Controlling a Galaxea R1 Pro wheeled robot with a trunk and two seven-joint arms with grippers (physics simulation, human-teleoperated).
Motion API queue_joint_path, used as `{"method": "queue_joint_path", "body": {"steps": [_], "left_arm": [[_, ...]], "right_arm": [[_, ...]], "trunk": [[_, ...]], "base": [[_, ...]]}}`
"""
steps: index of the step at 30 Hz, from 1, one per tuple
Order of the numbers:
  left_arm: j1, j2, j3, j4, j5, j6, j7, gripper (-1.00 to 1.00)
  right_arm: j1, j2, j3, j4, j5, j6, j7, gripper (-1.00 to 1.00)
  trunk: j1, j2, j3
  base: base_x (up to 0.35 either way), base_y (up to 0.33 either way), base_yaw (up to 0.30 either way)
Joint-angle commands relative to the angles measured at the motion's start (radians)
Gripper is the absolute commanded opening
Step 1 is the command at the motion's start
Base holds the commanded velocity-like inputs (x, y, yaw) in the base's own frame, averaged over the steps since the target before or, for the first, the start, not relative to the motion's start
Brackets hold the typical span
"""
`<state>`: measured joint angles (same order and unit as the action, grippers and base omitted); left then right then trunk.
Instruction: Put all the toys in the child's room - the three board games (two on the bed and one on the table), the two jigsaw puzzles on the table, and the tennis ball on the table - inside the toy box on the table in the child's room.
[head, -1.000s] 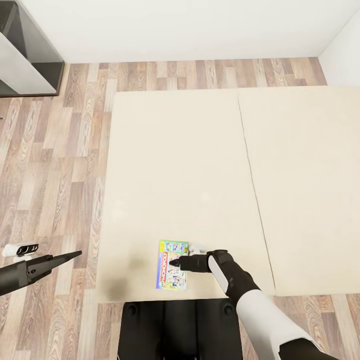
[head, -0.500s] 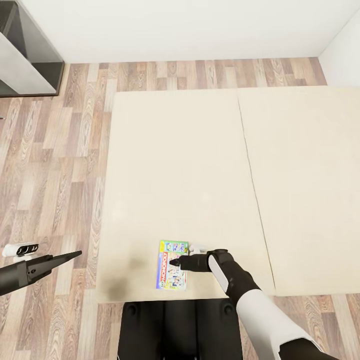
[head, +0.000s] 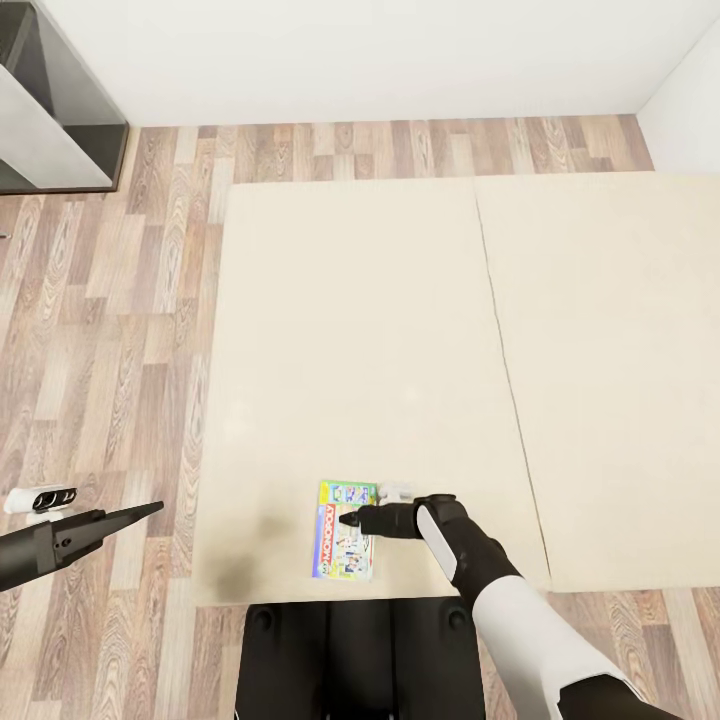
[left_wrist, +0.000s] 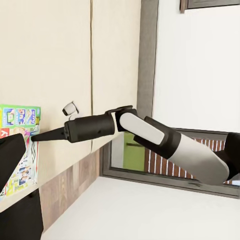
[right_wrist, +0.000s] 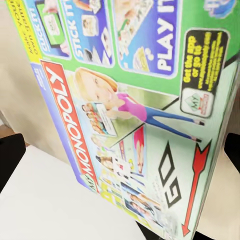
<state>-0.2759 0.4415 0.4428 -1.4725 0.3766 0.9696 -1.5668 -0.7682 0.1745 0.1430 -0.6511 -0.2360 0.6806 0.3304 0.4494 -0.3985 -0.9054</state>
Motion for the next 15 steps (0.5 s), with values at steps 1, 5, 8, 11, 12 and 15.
{"method": "queue_joint_path", "body": {"steps": [1, 5, 8, 11, 12, 15], "left_arm": [[0.0, 0.0, 0.0, 0.0, -0.001, 0.011, -0.004, 1.0], [0.0, 0.0, 0.0, 0.0, -0.001, 0.011, -0.004, 1.0], [0.0, 0.0, 0.0, 0.0, -0.001, 0.011, -0.004, 1.0], [0.0, 0.001, 0.0, 0.0, -0.001, 0.011, -0.004, 1.0], [0.0, 0.001, 0.0, 0.0, -0.001, 0.011, -0.004, 1.0], [0.0, 0.002, 0.0, 0.0, -0.001, 0.011, -0.004, 1.0]], "right_arm": [[0.0, 0.0, 0.0, -0.002, -0.002, 0.004, -0.003, 1.0], [0.0, 0.0, 0.001, -0.003, -0.003, 0.004, -0.025, 1.0], [0.0, 0.0, 0.001, -0.004, -0.004, 0.003, -0.043, 1.0], [0.0, 0.0, 0.001, -0.004, -0.004, 0.001, -0.05, 1.0], [0.0, 0.0, 0.001, -0.004, -0.004, 0.001, -0.051, 1.0], [0.0, 0.0, 0.001, -0.004, -0.004, 0.001, -0.054, 1.0]], "trunk": [[0.001, -0.002, -0.001], [0.001, -0.002, -0.001], [0.001, -0.002, -0.001], [0.001, -0.002, -0.001], [0.001, -0.002, -0.001], [0.001, -0.002, -0.001]], "base": [[0.0, 0.0, 0.005], [0.0, 0.0, 0.077], [0.0, 0.0, 0.156], [0.0, 0.0, 0.09], [0.0, 0.0, 0.048], [0.0, 0.0, 0.03]]}}
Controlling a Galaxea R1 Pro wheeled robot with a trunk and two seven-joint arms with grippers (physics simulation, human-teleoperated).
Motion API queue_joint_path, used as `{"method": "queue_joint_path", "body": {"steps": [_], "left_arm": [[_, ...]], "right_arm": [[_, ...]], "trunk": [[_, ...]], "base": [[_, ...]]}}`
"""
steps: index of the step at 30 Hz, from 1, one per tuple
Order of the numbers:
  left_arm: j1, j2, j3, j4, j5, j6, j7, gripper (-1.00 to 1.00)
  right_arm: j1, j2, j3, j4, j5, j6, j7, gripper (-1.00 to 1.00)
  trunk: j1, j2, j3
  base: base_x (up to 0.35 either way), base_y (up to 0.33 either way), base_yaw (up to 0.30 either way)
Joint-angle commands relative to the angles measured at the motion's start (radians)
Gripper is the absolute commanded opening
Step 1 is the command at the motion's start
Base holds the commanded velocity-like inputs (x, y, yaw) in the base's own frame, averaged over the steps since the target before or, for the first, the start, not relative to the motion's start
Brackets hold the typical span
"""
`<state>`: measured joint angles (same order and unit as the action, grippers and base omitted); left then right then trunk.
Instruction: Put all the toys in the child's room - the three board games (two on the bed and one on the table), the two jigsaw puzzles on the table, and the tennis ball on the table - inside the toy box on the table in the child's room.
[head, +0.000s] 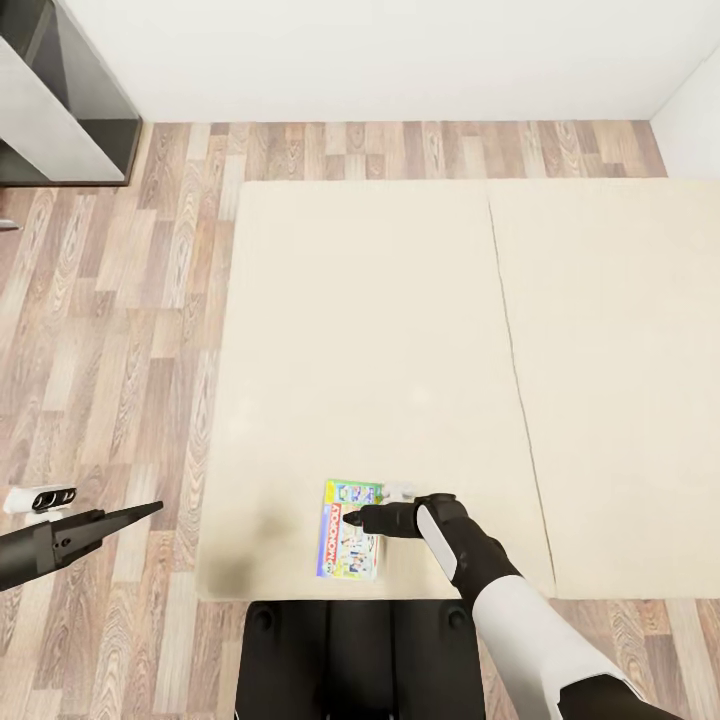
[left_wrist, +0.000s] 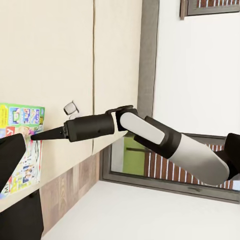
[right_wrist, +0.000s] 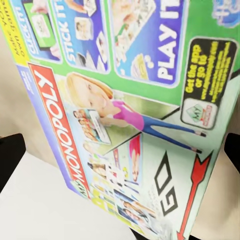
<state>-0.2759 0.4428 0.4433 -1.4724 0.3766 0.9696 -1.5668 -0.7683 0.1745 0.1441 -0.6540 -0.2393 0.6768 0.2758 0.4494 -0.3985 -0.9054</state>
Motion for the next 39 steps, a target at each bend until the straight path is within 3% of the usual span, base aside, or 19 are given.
{"method": "queue_joint_path", "body": {"steps": [1, 12, 27, 39], "left_arm": [[0.0, 0.0, 0.0, 0.0, -0.001, 0.011, -0.004, 1.0], [0.0, 0.001, 0.035, 0.0, -0.002, 0.011, -0.004, 1.0], [0.0, 0.001, 0.038, 0.0, -0.002, 0.011, -0.004, 1.0], [0.0, 0.0, 0.038, 0.0, -0.003, 0.011, -0.004, 1.0]], "right_arm": [[0.0, 0.0, 0.0, -0.001, -0.001, 0.005, 0.0, 1.0], [0.0, 0.0, 0.0, -0.001, -0.001, 0.004, -0.001, 1.0], [0.001, 0.0, 0.0, -0.001, -0.002, 0.003, -0.001, 1.0], [0.001, 0.0, 0.0, -0.001, -0.002, 0.003, -0.001, 1.0]], "trunk": [[0.001, -0.002, -0.001], [0.001, -0.002, -0.001], [0.001, -0.002, -0.001], [0.001, -0.002, -0.001]], "base": [[0.0, 0.0, 0.013], [0.0, 0.0, 0.003], [0.0, 0.007, 0.0], [0.0, 0.145, 0.0]]}}
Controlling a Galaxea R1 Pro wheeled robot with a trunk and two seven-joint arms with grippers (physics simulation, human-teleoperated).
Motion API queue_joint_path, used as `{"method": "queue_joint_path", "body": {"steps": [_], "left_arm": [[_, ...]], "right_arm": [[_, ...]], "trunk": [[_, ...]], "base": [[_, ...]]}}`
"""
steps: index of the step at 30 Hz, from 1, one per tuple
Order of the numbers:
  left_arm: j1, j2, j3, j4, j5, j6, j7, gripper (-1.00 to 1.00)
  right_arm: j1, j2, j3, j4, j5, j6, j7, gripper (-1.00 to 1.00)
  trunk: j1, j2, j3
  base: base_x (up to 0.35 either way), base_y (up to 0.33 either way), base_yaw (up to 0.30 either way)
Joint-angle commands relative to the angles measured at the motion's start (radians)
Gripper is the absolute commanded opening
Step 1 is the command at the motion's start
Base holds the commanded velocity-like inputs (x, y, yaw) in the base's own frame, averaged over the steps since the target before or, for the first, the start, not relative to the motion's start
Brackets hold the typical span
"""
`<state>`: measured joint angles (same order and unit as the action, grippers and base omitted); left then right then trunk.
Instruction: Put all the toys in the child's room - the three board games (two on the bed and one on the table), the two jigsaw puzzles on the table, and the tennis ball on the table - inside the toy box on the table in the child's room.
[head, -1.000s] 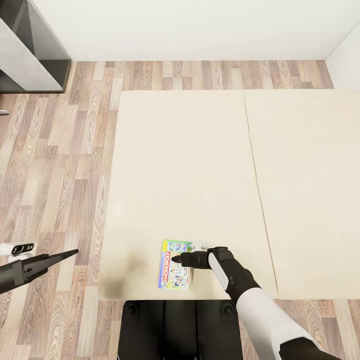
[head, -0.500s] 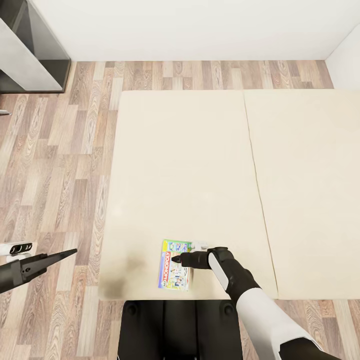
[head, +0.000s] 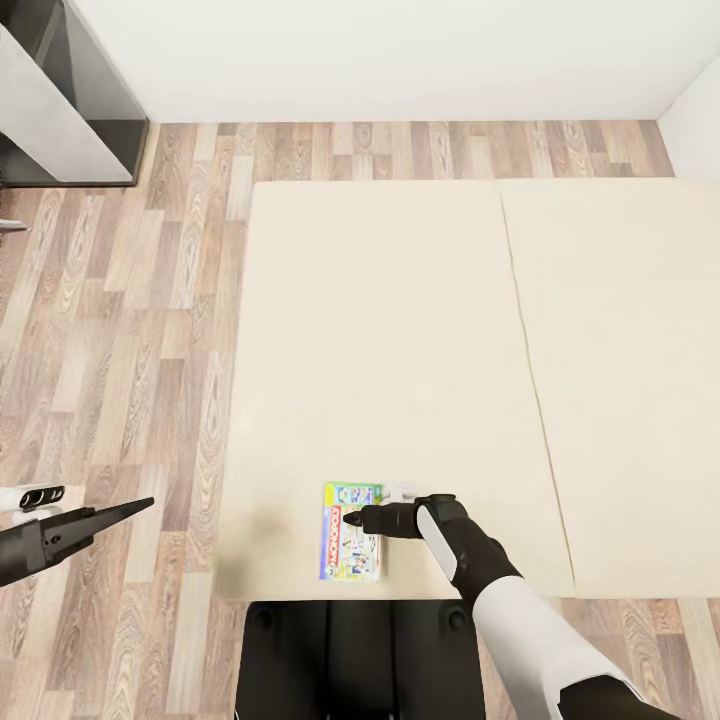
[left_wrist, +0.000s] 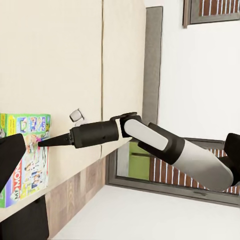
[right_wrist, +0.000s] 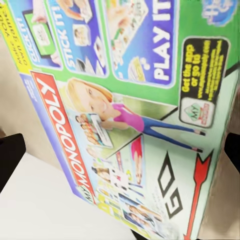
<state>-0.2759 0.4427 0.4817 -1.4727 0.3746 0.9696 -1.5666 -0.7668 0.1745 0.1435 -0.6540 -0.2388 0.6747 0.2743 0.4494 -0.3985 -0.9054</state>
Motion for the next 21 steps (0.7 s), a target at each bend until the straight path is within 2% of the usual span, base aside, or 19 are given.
{"method": "queue_joint_path", "body": {"steps": [1, 6, 21], "left_arm": [[0.0, 0.0, 0.0, 0.0, -0.001, 0.011, -0.004, 1.0], [0.0, -0.001, 0.0, 0.0, -0.001, 0.011, -0.004, 1.0], [0.0, 0.001, 0.0, 0.0, -0.001, 0.011, -0.004, 1.0]], "right_arm": [[0.0, 0.0, 0.0, -0.001, -0.002, 0.005, 0.0, 1.0], [0.0, 0.0, 0.0, -0.001, -0.002, 0.005, 0.0, 1.0], [0.002, 0.0, -0.001, 0.0, -0.002, 0.003, 0.0, 1.0]], "trunk": [[0.001, -0.002, -0.001], [0.001, -0.002, -0.001], [0.001, -0.002, -0.001]], "base": [[0.0, 0.192, 0.0], [0.0, 0.109, 0.0], [0.0, 0.006, 0.0]]}}
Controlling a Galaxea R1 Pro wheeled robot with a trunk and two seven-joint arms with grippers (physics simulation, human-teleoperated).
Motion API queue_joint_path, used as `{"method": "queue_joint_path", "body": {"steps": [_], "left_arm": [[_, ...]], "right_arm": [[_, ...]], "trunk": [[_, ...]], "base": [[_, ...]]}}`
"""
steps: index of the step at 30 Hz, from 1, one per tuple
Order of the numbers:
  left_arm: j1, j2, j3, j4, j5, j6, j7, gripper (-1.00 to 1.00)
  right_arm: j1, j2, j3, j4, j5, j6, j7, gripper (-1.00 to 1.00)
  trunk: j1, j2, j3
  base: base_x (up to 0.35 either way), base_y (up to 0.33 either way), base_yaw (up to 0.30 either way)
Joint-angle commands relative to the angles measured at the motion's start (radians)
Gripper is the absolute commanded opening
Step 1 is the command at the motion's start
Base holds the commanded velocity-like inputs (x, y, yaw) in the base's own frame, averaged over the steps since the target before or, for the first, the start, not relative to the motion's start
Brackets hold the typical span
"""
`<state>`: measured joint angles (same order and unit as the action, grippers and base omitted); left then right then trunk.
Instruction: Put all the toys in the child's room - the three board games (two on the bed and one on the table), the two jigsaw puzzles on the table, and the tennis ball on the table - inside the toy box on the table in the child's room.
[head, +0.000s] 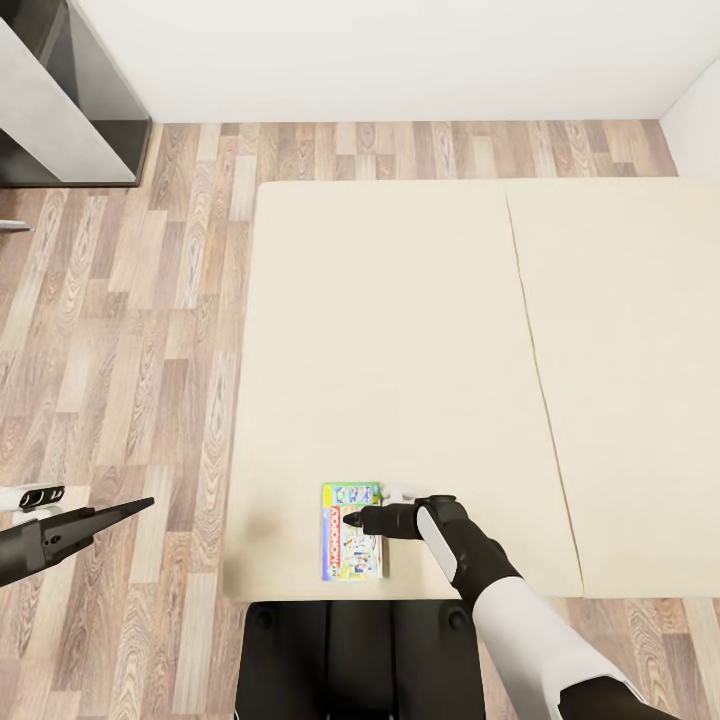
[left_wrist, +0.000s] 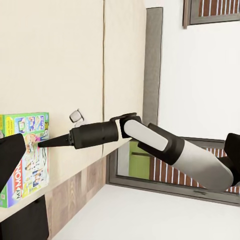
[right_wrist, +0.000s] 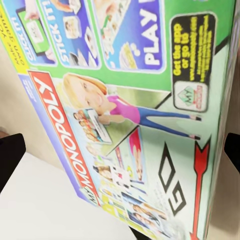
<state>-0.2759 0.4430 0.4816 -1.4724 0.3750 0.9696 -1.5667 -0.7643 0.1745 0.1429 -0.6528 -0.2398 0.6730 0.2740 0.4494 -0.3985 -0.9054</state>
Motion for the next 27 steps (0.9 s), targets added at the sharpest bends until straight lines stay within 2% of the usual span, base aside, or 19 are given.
{"method": "queue_joint_path", "body": {"steps": [1, 9, 27], "left_arm": [[0.0, 0.0, 0.0, 0.0, -0.001, 0.011, -0.004, 1.0], [0.0, 0.0, 0.0, 0.0, -0.001, 0.011, -0.004, 1.0], [0.0, 0.0, 0.0, 0.0, -0.001, 0.011, -0.004, 1.0]], "right_arm": [[0.0, 0.0, 0.0, -0.001, -0.001, 0.005, 0.001, 1.0], [0.0, 0.0, 0.0, -0.001, -0.001, 0.007, 0.001, 1.0], [0.0, 0.0, 0.0, -0.001, -0.003, 0.008, 0.002, 1.0]], "trunk": [[0.001, -0.002, -0.001], [0.001, -0.002, -0.001], [0.001, -0.002, -0.001]], "base": [[0.0, 0.0, 0.0], [0.0, 0.062, 0.0], [0.0, 0.173, 0.0]]}}
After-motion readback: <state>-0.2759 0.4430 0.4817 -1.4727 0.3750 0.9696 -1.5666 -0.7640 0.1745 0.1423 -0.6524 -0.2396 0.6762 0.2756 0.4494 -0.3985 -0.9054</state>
